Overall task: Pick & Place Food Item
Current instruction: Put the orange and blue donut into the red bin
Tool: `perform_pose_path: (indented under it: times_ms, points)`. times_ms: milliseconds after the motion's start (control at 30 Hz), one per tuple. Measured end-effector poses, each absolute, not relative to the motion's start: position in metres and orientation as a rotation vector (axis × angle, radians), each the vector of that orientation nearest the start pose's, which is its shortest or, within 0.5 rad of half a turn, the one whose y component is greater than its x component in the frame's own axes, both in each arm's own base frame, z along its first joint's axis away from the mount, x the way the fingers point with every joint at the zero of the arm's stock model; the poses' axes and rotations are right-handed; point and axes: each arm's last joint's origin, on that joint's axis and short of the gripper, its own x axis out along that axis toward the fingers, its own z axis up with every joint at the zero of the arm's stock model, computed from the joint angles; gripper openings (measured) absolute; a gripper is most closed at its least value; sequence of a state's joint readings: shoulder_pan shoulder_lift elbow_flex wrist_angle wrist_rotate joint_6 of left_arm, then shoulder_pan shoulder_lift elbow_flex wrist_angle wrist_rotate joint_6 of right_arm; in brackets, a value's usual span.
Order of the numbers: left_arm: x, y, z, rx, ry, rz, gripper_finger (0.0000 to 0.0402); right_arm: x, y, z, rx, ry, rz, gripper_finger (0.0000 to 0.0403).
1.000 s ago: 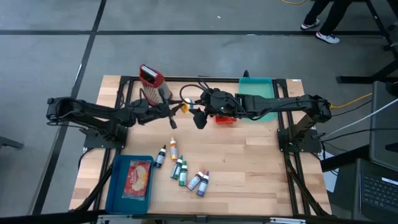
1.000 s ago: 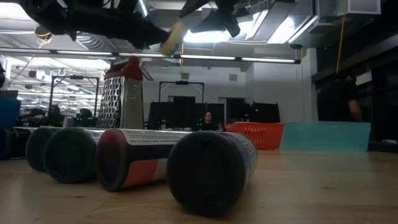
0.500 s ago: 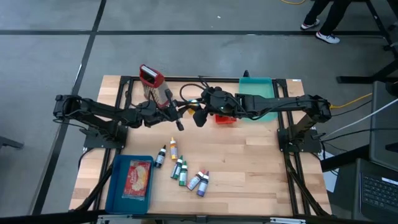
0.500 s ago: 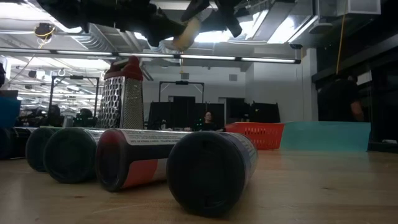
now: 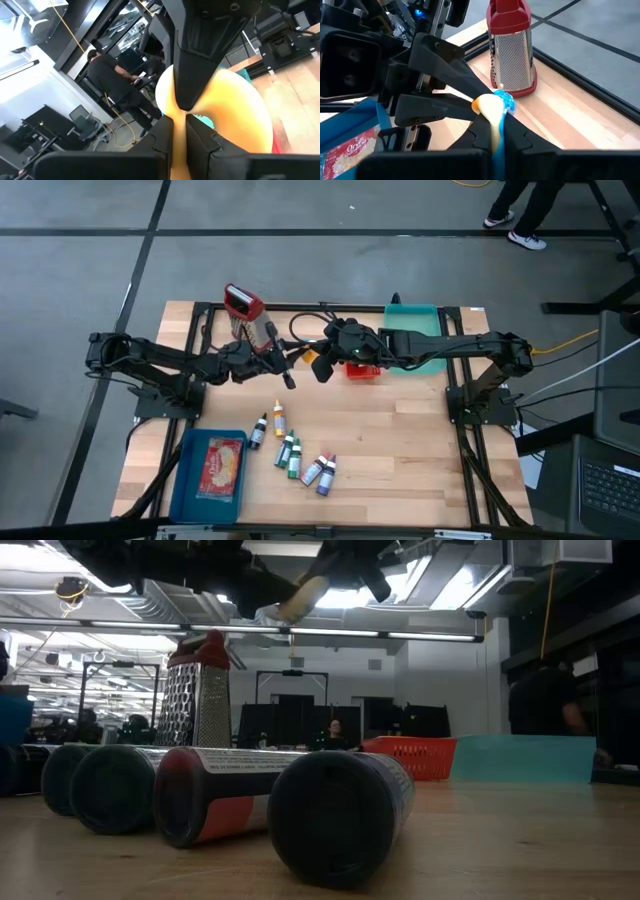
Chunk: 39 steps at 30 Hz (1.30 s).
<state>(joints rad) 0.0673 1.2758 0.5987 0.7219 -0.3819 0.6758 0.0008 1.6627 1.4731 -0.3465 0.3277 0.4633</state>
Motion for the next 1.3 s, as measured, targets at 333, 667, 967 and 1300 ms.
perform_pose_path:
  times_ms: [333, 667, 967, 1300]
  points:
    - [0.258, 0.024, 0.261, 0.549, 0.077, 0.337, 0.0148, 0.372, -0.026, 0.320, 0.316, 0.551, -0.518, 0.0013]
    - [0.242, 0.025, 0.268, 0.454, 0.123, 0.366, 0.0209, 0.349, -0.056, 0.301, 0.246, 0.797, -0.701, 0.0013]
    - [0.234, 0.023, 0.272, 0.383, 0.117, 0.330, 0.0208, 0.328, -0.070, 0.254, -0.031, 1.013, -0.823, 0.0013]
    - [0.234, 0.023, 0.271, 0.364, 0.122, 0.327, 0.0204, 0.311, -0.072, 0.204, -0.293, 1.112, -0.872, 0.0013]
